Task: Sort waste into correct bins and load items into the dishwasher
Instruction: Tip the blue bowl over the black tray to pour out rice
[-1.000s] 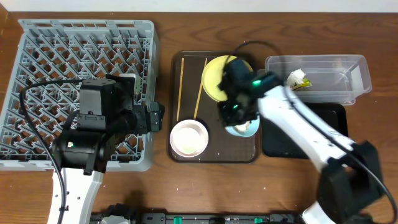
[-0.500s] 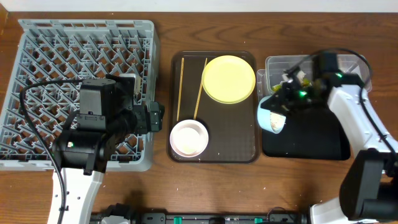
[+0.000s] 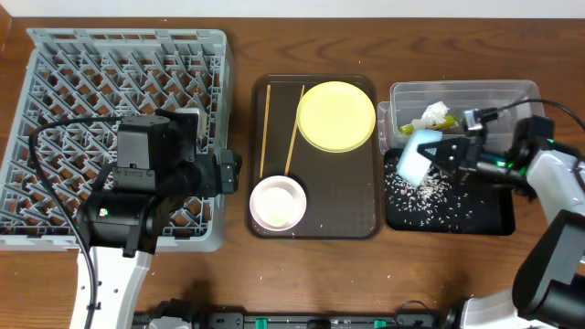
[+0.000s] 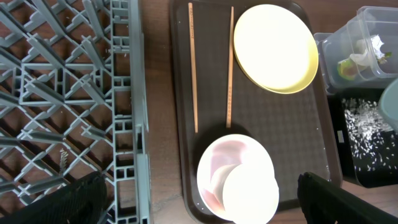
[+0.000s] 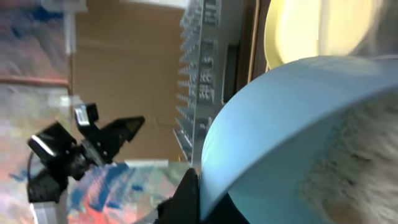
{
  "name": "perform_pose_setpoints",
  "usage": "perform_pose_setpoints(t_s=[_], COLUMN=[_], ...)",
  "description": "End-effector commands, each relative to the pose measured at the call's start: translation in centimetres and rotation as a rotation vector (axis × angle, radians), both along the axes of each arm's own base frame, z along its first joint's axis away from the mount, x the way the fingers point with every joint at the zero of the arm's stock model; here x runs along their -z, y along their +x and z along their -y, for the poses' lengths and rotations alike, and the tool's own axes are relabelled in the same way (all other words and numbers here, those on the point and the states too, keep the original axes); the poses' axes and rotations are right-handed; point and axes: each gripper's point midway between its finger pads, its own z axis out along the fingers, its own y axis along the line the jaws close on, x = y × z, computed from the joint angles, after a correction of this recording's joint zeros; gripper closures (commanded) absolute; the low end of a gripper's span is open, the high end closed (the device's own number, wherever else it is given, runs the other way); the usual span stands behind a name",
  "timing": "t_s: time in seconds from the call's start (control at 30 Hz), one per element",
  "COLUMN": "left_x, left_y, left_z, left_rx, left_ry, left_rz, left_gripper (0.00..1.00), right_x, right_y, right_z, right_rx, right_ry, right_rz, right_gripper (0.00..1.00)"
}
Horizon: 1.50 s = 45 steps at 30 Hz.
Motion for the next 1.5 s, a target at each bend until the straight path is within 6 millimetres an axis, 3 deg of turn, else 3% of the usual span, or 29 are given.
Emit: perform_pose_setpoints(t_s=[0.0, 0.1, 0.2, 0.3, 0.57, 0.73, 0.83, 0.93, 1.0, 1.07, 1.1, 1.17, 1.2, 1.23, 1.3, 1.47], left_x=[-0.9, -0.8, -0.8, -0.9, -0.9, -0.9, -0.9, -0.9, -0.9, -0.9, -0.9, -0.9, -0.8, -0.9, -0.9, -0.8], left_y=[0.1, 0.1, 0.1, 0.1, 0.1, 0.1, 0.1, 0.1, 0.1, 0.1, 0.1, 0.1, 0.1, 0.1, 0.1, 0.1], left_z=[0.4, 0.4, 0.4, 0.4, 0.4, 0.4, 0.4, 0.4, 0.4, 0.4, 0.4, 0.4, 0.4, 0.4, 0.4, 0.4], left_rx=[0.007, 0.007, 0.007, 0.007, 0.007, 0.007, 0.007, 0.007, 0.007, 0.007, 0.007, 0.007, 0.007, 0.007, 0.007, 0.007], left_ry=[-0.019, -0.019, -0.019, -0.019, -0.019, -0.019, -0.019, -0.019, -0.019, -0.019, -0.019, -0.019, -0.019, -0.019, -0.019, -0.019], left_rz=[0.017, 0.016, 0.016, 0.016, 0.016, 0.016, 0.016, 0.016, 0.016, 0.016, 0.016, 0.016, 0.016, 0.016, 0.016, 0.016], left_gripper=[0.02, 0.02, 0.02, 0.01, 0.02, 0.02, 0.02, 0.02, 0.02, 0.02, 0.02, 0.02, 0.02, 0.02, 0.02, 0.01], right_x=[-0.1, -0.4, 0.8, -1.1, -1.1, -0.7, 0.9, -1.1, 1.5, 4.7, 3.6, -0.7, -1.3, -0.8, 1.4, 1.7], right_y=[-0.4, -1.2, -1.7, -1.8, -1.5, -1.3, -0.9, -1.0, -1.0, -1.0, -1.0, -1.3, -1.3, -1.1, -0.6, -1.3], right_z=[1.6, 1.4, 1.3, 1.0, 1.1, 1.2, 1.5, 0.7, 0.5, 1.3, 0.8, -0.5, -0.8, -0.8, -0.3, -1.5], right_rx=[0.052, 0.059, 0.053, 0.059, 0.058, 0.056, 0.046, 0.037, 0.010, 0.042, 0.030, -0.012, -0.019, -0.026, 0.000, -0.034], right_ry=[0.013, 0.067, 0.033, 0.114, 0.106, 0.092, -0.001, 0.101, -0.038, -0.161, -0.108, 0.053, 0.070, 0.035, -0.034, -0.135], right_rz=[0.019, 0.065, 0.041, 0.163, 0.183, 0.168, 0.155, 0.197, 0.124, -0.082, -0.045, 0.210, 0.247, 0.239, 0.052, 0.013], right_gripper=[0.99, 0.99, 0.99, 0.99, 0.99, 0.99, 0.99, 0.99, 0.99, 0.99, 0.99, 0.99, 0.99, 0.99, 0.99, 0.99])
